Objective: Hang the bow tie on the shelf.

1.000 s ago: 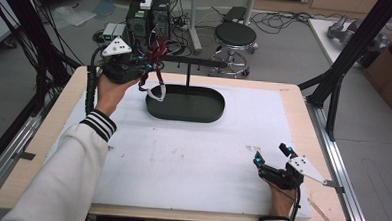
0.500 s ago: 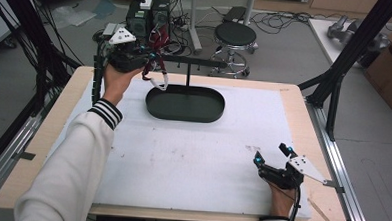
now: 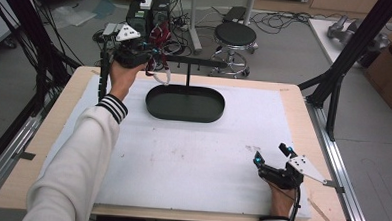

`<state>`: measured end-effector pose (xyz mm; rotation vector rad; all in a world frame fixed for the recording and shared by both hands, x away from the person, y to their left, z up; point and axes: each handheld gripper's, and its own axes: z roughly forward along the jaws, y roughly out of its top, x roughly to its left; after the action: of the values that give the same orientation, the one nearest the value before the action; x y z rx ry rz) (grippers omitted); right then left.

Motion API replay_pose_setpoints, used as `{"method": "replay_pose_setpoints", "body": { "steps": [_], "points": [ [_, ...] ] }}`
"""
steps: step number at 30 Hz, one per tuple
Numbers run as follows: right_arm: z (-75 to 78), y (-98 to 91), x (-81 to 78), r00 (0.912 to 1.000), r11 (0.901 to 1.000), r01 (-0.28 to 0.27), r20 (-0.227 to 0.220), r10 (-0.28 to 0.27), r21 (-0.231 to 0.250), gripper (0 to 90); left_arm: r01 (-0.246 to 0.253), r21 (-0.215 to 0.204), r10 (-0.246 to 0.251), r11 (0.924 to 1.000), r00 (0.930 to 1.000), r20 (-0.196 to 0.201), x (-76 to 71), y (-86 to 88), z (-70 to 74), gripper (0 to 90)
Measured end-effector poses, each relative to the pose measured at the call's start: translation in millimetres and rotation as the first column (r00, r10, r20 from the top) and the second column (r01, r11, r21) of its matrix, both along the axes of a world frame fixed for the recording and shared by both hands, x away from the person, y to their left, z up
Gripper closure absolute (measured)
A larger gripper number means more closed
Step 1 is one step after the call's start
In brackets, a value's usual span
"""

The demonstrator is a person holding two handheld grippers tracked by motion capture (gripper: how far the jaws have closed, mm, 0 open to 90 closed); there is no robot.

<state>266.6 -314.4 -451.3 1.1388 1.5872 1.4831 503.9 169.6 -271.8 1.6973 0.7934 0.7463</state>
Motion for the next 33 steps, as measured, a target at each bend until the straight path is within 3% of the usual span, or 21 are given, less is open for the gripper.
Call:
{"method": "replay_pose_setpoints", "body": {
  "steps": [12, 20, 33],
  "points": [
    [0.1, 0.8, -0.2, 1.0000, 1.0000, -0.002, -0.001, 0.002, -0.004, 3.1, -0.072, 0.019, 0.072, 0.9972, 0.9972, -0.020, 11.5, 6.9, -12.9, 74.4],
    [0.0, 0.5, -0.1, 1.0000, 1.0000, -0.002, -0.001, 0.002, -0.002, 3.2, -0.104, 0.001, 0.104, 0.9945, 0.9934, -0.048, 11.3, 14.8, -27.4, 74.4],
    [0.2, 0.8, -0.5, 1.0000, 1.0000, -0.001, -0.001, 0.001, -0.007, 3.2, -0.142, 0.010, 0.142, 0.9898, 0.9856, -0.092, 8.9, 20.2, -46.6, 74.2]
  ]
}}
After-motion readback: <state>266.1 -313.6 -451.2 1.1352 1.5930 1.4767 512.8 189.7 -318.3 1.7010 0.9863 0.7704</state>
